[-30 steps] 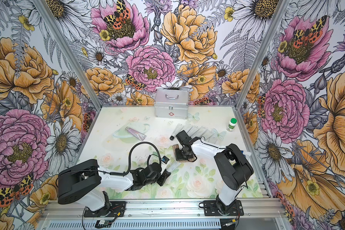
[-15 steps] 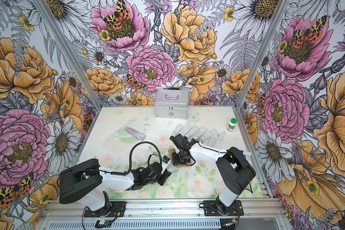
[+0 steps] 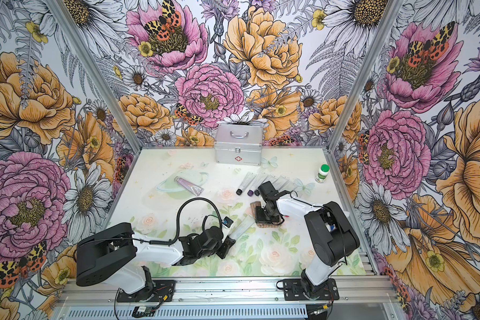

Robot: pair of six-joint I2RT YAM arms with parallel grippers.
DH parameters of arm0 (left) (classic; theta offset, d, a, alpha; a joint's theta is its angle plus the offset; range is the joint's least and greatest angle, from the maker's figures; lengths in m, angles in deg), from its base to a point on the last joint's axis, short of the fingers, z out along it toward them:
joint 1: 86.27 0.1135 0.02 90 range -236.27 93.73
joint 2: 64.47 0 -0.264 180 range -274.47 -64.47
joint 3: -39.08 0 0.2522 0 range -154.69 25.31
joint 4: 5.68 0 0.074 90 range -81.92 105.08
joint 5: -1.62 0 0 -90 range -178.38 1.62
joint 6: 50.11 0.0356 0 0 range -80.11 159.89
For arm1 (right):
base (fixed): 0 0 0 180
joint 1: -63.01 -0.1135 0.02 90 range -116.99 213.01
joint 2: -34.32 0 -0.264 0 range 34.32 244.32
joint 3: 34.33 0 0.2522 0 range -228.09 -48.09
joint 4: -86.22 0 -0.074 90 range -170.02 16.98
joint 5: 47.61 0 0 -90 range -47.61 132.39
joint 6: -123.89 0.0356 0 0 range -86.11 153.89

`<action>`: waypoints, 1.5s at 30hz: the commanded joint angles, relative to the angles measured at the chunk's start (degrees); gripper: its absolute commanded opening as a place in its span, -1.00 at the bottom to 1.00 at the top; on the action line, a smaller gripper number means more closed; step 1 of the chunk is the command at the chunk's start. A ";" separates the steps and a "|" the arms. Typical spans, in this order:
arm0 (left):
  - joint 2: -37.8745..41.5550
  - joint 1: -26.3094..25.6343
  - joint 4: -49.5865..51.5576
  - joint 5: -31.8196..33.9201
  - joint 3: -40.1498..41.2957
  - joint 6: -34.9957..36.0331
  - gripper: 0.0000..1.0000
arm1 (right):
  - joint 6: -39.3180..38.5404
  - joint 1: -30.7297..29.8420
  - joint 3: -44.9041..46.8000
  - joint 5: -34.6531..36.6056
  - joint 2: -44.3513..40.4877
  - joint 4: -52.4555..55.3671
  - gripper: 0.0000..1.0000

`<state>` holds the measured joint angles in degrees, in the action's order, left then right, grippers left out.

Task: Wipe the surface of the toothpaste tube
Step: Move the toothpaste to the center of the board.

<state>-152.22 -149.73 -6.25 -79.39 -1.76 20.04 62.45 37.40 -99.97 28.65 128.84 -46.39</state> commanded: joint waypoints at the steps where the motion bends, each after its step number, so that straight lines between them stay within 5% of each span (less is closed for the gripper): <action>1: 2.25 0.75 4.85 4.63 1.45 -2.18 -0.45 | -1.06 0.32 2.04 1.68 -0.80 2.77 -1.00; 13: 6.56 2.60 13.09 10.85 1.45 -6.80 -0.41 | 2.10 -4.51 7.52 0.27 -9.63 2.77 -1.00; 21: 6.33 11.63 16.07 7.65 -1.97 -6.06 -0.36 | 4.75 -11.66 9.81 2.75 -11.15 2.34 -1.00; 35: -12.62 25.36 16.60 -5.86 -21.87 2.10 -0.40 | 5.02 -12.06 10.32 3.28 -13.65 2.23 -1.00; 45: -27.13 28.61 21.00 -12.76 -40.59 5.81 -0.38 | 5.02 -12.02 9.34 3.80 -13.27 2.28 -1.00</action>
<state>-176.65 -121.40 11.59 -88.11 -38.48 23.55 66.93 25.80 -89.80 30.88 115.99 -44.23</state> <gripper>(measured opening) 0.313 0.066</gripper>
